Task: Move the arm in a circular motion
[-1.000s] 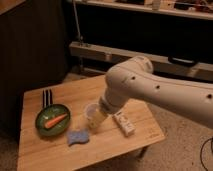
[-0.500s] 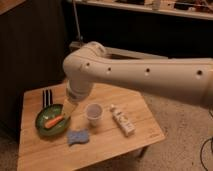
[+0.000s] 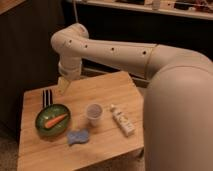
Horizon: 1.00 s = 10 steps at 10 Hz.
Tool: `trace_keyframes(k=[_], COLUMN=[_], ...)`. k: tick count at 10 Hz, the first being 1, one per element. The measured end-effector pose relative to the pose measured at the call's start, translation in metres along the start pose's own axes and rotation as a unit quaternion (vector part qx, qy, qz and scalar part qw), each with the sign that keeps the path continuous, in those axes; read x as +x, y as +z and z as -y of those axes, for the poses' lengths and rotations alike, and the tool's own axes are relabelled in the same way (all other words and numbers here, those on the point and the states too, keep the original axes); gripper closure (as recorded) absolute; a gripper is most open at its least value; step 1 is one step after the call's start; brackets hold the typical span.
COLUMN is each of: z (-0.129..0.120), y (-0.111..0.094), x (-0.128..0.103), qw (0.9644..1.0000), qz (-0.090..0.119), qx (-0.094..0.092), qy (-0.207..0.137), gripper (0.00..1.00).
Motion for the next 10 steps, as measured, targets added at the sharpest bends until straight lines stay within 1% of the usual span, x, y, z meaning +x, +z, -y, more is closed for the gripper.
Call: trace_keyframes(k=[2,3,6,8,9,10], z=[0.022,0.033,0.058,0.074,0.078,0.082], y=[0.008,0.011,0.007,-0.002,-0.006,-0.010], x=[0.006,0.016,0.071,0.127,0.148,0.176], qw=[0.9995,0.9985,0.9932,0.9865,0.9834,0.9789], qz=[-0.008,-0.013,-0.032,-0.049,-0.056,-0.065], qx=[0.002,0.004,0.015,0.025,0.029,0.033], qy=[0.031,0.053,0.110,0.155,0.170,0.191], gripper=[0.20,0.20,0.20,0.20,0.20,0.20])
